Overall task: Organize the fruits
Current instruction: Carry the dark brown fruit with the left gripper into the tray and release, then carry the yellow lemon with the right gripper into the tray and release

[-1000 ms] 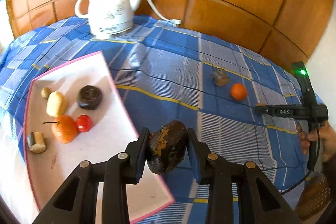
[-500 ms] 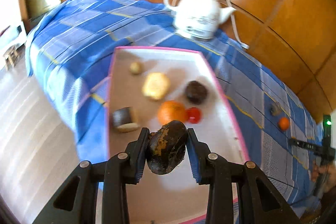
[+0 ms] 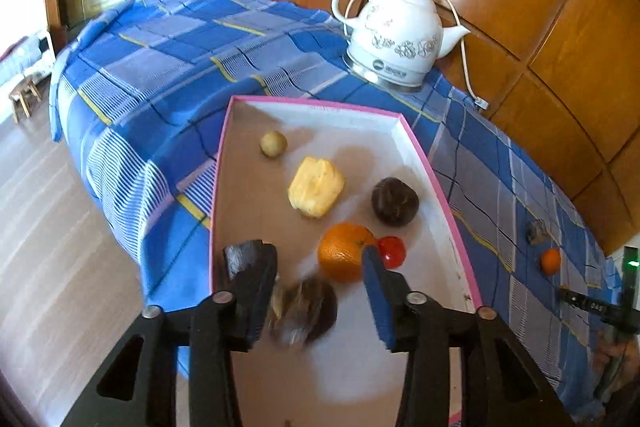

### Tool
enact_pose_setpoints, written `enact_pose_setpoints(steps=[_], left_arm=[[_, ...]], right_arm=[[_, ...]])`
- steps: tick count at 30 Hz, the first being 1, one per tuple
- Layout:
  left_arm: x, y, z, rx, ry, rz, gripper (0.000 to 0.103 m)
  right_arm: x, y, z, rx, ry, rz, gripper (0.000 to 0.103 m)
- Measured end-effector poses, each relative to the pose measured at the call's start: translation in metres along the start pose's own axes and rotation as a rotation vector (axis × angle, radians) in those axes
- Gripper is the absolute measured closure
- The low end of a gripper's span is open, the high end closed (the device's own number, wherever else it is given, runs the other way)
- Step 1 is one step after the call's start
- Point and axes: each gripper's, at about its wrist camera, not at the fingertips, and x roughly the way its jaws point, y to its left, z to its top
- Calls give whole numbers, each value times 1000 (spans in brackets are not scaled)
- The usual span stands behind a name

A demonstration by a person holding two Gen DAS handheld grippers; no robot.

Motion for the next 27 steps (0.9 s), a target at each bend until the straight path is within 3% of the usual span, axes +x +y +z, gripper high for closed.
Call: enact_pose_setpoints(steps=[9,16,27], left_arm=[[-2,4,-17,20,3,83,57],[-12,-2,-20,48,-39,140,57],[-22,-35,-26,172,-80,125,56]], right_arm=[[-1,2,0,-6,-1,-8,74],[-1,4,-1,-6,-2,-12,74],[-1,4,-2,-7,-5,-16,74]])
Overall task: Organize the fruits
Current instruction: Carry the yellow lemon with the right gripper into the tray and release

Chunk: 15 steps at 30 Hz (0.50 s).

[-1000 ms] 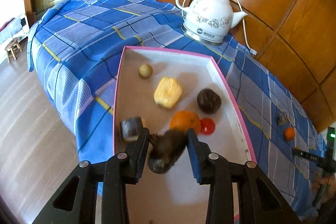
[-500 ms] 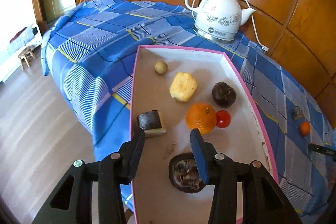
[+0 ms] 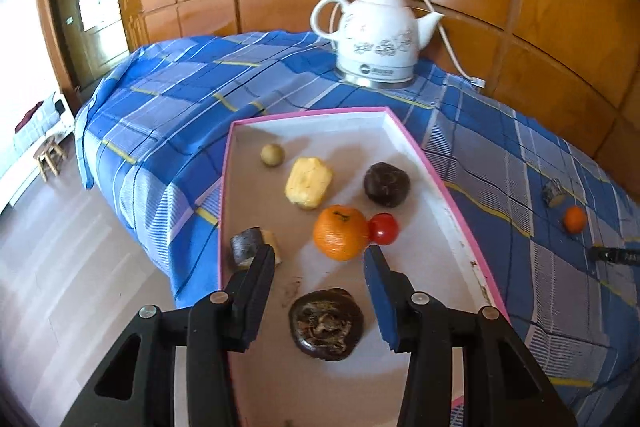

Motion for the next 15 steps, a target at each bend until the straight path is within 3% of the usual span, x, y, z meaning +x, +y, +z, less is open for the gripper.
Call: enact_pose_setpoints(steps=[15], left_arm=[[-2,-12,-4,23,9,-36,56]], right_arm=[[-2,2,-1,2,-4,2,74]])
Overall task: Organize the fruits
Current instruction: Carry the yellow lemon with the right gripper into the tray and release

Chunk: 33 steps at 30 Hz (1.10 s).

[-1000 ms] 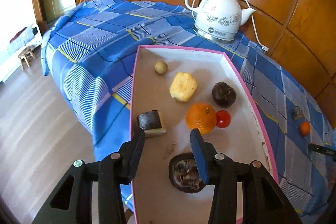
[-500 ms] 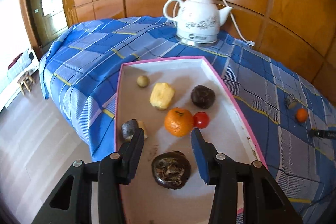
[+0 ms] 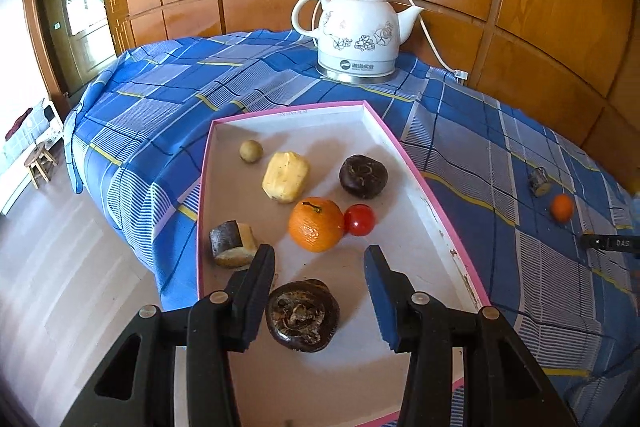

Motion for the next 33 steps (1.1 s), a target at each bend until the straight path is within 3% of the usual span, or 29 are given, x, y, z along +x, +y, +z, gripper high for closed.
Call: enact_pose_setpoints(steps=[9,16,26,33], left_arm=[[-1,6,-1,-20,-4,-17,56],[-2,10,-1,-41,-8,-29,56],[-6,30,2,-90,-28,-11,56],[-5,44,3,-121,-28,1,56]], right_arm=[[-20,23,-4,-52,-28,29,74],[-35,68,-14,-134,-40,122,74],[-47,183,-17,-326,-53,338,74],[-37,251,-9,-412,-45,411,74]])
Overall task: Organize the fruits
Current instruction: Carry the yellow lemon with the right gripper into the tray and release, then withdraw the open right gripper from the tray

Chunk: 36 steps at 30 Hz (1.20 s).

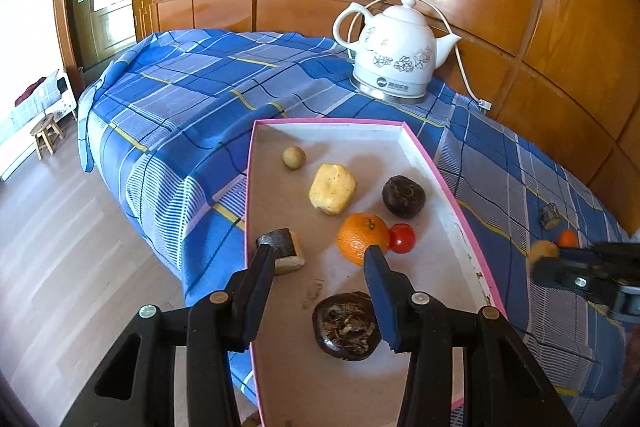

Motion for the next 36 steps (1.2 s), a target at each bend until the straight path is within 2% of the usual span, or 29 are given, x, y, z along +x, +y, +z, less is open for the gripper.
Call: enact_pose_setpoints(steps=[6,10,14,36], left_arm=[[3,6,-4,-5,13,0,56],[4,5,-6,0,17,-2,56],[5,4,-7,0,19,-9,56],[-11,-24,-9,77,-2,-46,56]], right_arm=[[44,11,19,-12,34,-35,74],[49,5,19,-4,32,-79,74],[39,6,15,-8,11,-71,70],[-18,-23,-23,59,-48,-145,70]])
